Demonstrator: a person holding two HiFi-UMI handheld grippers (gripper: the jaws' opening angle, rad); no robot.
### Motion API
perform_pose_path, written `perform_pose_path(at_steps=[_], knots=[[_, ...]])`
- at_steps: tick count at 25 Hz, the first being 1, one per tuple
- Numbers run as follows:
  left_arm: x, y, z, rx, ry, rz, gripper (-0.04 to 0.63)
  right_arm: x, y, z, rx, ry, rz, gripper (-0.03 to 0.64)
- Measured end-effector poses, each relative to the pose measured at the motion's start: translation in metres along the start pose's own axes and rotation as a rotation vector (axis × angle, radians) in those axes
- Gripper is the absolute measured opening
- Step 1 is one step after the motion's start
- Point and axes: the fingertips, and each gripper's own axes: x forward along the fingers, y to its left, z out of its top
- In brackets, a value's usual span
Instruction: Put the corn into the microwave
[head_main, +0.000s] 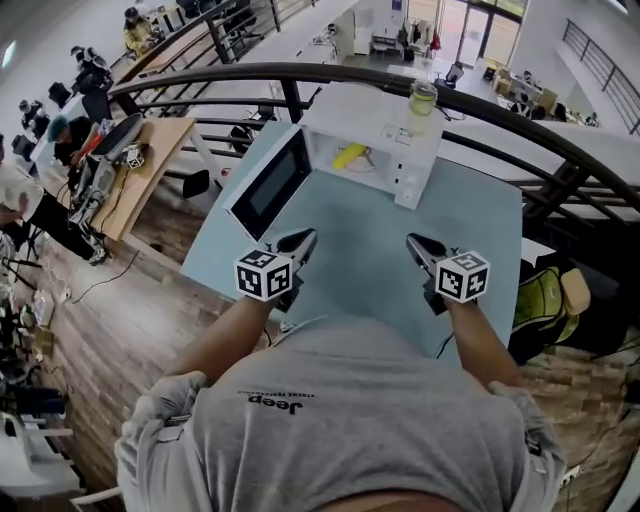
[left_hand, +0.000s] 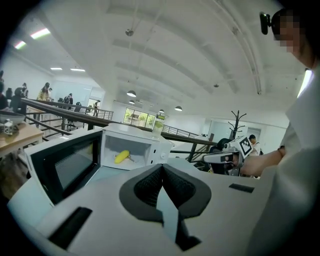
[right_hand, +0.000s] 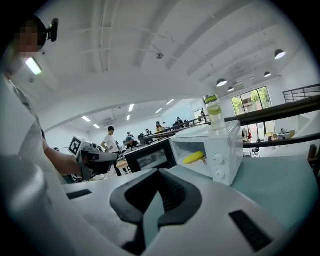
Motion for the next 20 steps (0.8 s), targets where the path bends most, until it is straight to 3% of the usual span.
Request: perform_pose_path(at_steps=[9, 16, 20], knots=[[-0.008, 0.006, 0.013, 0.026, -0.024, -0.073, 0.018, 0.001, 0.021, 0.006, -0.031, -0.006, -0.035, 0.017], [-0.014, 0.040, 0.035, 0.130, -0.018, -0.215, 0.018, 0.040, 0.039, 0.015, 0.045, -0.074, -0.122, 0.017], [-0.026, 0.066, 0.042, 0.137, -0.008, -0.272, 0.018, 0.068, 0.062, 0.017, 0.092, -0.094, -0.137, 0.017]])
